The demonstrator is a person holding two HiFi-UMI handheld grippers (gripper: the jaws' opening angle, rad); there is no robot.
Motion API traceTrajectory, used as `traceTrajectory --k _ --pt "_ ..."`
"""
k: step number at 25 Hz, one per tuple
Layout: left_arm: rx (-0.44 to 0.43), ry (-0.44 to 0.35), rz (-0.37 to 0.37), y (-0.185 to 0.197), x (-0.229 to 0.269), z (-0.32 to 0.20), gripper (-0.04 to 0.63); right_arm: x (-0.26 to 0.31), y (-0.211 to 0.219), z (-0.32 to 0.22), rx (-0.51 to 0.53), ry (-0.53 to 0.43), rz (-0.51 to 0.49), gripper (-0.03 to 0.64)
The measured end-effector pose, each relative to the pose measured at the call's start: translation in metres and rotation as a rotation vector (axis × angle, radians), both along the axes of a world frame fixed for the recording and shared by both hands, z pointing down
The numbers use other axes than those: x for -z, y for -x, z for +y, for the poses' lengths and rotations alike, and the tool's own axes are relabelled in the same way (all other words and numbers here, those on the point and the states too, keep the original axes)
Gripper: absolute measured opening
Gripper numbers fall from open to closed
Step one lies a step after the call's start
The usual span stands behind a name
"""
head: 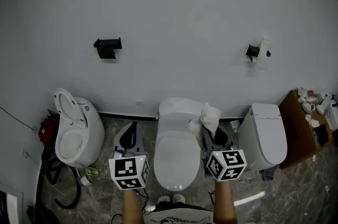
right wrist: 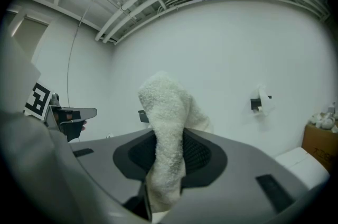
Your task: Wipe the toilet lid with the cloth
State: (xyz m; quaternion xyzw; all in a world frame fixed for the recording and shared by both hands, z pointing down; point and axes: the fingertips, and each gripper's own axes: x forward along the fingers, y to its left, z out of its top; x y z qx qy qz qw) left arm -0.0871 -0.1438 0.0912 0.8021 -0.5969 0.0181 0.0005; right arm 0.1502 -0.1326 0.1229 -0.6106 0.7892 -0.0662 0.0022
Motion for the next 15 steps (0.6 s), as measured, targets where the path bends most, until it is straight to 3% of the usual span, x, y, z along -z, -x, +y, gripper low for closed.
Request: traceTrajectory --k 15 --pt "-0.016 -0.002 -0.007 -0.0060 0.0032 -0.0059 0.009 0.0020 -0.0061 -0.0016 -0.013 0.002 0.001 0.106"
